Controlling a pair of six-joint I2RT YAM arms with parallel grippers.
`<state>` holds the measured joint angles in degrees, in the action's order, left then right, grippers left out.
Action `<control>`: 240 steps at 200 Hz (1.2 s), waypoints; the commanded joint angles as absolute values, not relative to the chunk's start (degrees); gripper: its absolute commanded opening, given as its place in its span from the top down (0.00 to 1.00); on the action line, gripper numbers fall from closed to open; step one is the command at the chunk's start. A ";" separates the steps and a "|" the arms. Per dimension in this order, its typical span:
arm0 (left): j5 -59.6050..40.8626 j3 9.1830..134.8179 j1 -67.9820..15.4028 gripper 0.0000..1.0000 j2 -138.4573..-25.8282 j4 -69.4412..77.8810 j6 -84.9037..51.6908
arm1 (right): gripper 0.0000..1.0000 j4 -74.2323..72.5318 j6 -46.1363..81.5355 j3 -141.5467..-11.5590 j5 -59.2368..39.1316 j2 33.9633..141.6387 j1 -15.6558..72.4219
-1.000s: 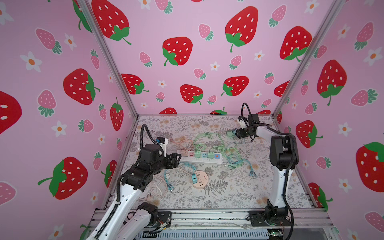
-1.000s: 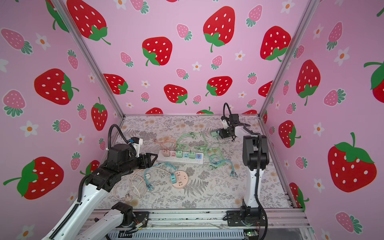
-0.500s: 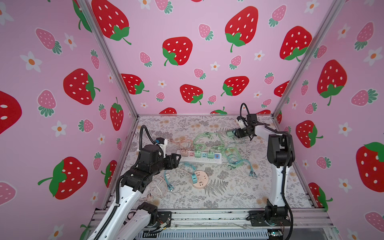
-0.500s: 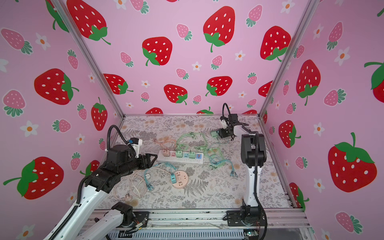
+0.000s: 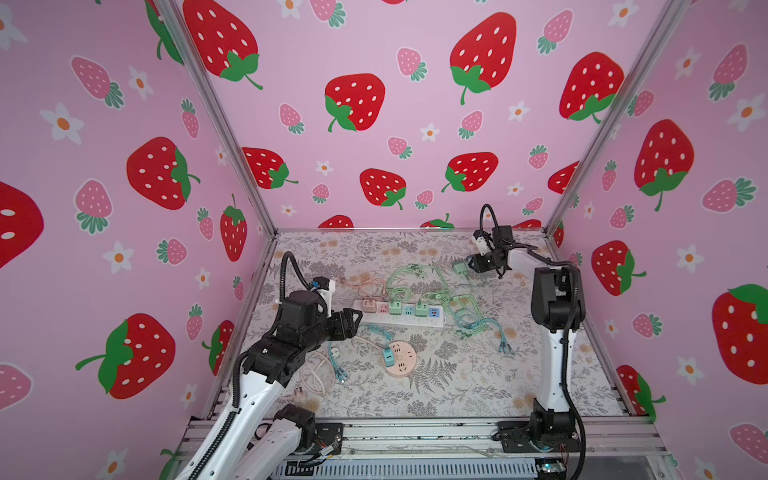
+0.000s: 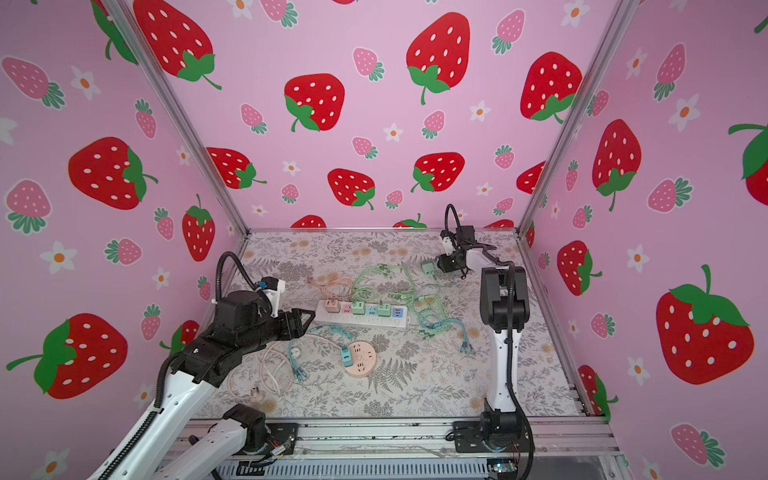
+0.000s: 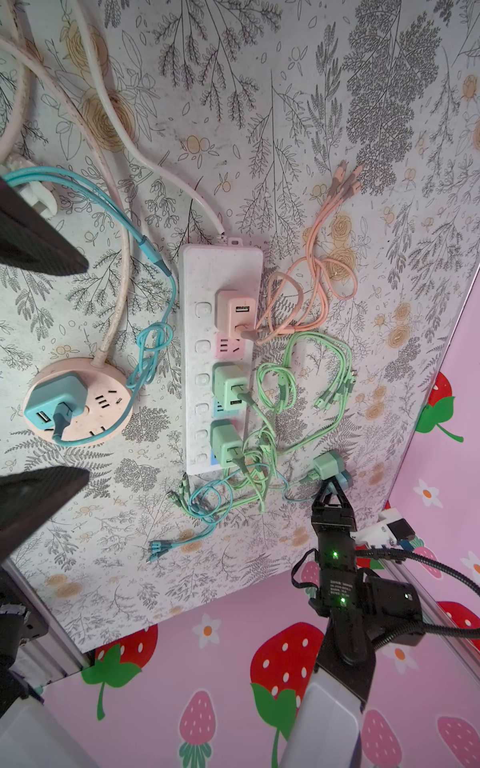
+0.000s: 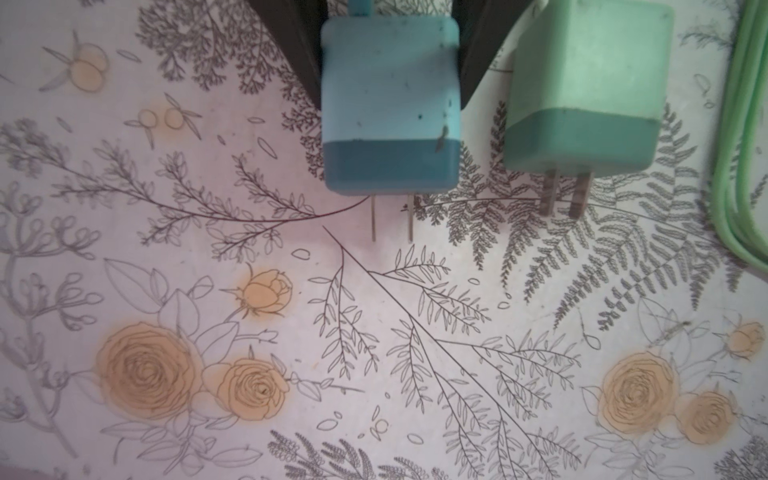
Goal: Insert the plug
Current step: 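Lower the right gripper over the teal charger beside the green charger, then grasp the loose teal charger with the right gripper and lift it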
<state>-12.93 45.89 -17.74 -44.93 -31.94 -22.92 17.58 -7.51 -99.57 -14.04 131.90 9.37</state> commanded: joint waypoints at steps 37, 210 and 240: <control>-17.80 45.92 -17.89 0.24 -47.09 -28.07 -24.61 | 0.79 11.85 -5.95 -89.64 -15.64 116.35 9.65; -50.61 61.43 -17.75 0.17 -63.05 -12.00 -31.07 | 0.88 10.74 -13.67 -70.08 -25.58 76.58 31.23; -53.34 63.17 -17.69 0.10 -64.88 -10.31 -33.17 | 0.88 9.32 -13.20 -66.87 -27.48 74.08 35.25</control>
